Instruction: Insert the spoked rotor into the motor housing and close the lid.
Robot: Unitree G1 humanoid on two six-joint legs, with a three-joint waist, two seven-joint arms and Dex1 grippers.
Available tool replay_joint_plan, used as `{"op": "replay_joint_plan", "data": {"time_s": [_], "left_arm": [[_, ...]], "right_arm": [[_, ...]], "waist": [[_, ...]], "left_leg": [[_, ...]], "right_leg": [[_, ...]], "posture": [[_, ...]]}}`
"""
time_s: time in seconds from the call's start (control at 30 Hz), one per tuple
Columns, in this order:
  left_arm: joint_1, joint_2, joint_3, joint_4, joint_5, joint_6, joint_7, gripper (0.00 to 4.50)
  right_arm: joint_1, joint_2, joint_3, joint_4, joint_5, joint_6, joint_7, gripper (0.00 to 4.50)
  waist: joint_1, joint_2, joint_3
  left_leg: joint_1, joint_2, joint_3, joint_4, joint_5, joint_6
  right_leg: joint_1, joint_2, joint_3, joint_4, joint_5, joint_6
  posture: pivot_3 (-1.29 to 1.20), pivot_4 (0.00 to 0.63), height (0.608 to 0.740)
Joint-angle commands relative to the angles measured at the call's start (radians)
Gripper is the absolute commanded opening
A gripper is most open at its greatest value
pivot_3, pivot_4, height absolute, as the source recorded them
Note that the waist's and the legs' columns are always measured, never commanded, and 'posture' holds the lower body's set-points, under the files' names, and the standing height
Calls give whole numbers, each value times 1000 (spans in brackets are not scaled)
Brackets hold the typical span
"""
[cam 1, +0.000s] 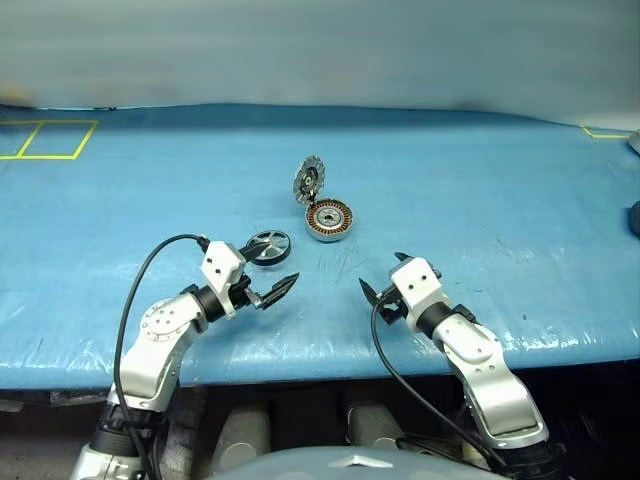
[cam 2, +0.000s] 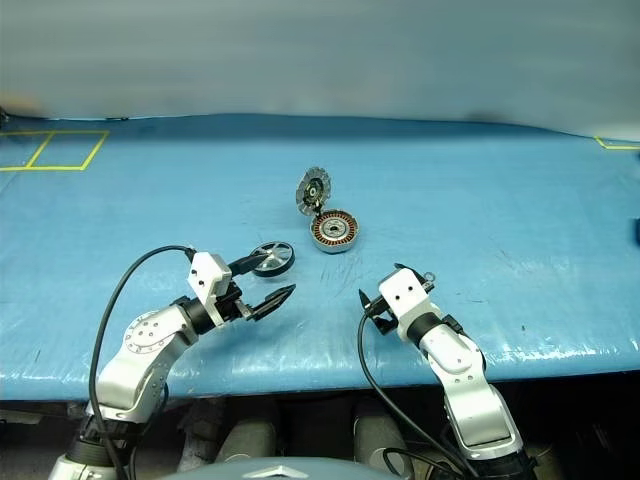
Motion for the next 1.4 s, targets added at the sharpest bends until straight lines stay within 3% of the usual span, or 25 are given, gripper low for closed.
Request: {"op": "replay_joint_plan", "data": {"time_s": [0.03, 0.4, 0.67, 0.97, 1.17, 1.4], "left_arm": [[-9, 10, 21, -9, -2, 6, 6, 4500], [-151, 95, 81, 43, 16, 86, 15, 4500], [-464, 248, -79, 272, 142, 123, -214, 4500], [-716, 245, -228, 557, 254, 101, -418, 4500], [-775, 192, -279, 693, 321, 44, -446, 4500], [-780, 161, -282, 724, 351, 34, -477, 4500]], "right_arm": [[-3, 0, -9, -45, 2, -3, -3, 4453], [-20, 13, 3, -23, -8, -4, -11, 4453], [-40, 17, 4, -7, -21, -9, -17, 4453], [0, 41, 9, -27, -35, -10, -54, 4453], [40, 47, 3, -46, -45, -10, -77, 4453], [59, 55, -3, -55, -53, -7, -96, 4453]], "waist": [[0, 0, 0], [1, 0, 0], [2, 0, 0], [-2, 0, 0], [1, 0, 1], [0, 0, 1]], "left_leg": [[0, 0, 0, 0, 0, 0], [0, 0, 0, 0, 0, 0], [0, -1, 0, 0, 0, 0], [-2, 0, -1, 0, 0, 1], [-4, 0, -2, 0, -1, 1], [-4, 0, -2, 1, -1, 1]], "right_leg": [[0, 0, 0, 0, 0, 0], [0, 0, 0, 0, 0, 0], [0, 1, 0, 0, 0, 0], [-2, 2, 0, 0, -1, 0], [-3, 2, 0, 0, -2, 0], [-2, 2, 0, 1, -2, 0]], "posture": [[0, 150, 740], [0, 150, 740], [0, 150, 740], [0, 150, 740], [0, 150, 740], [0, 150, 740]]}}
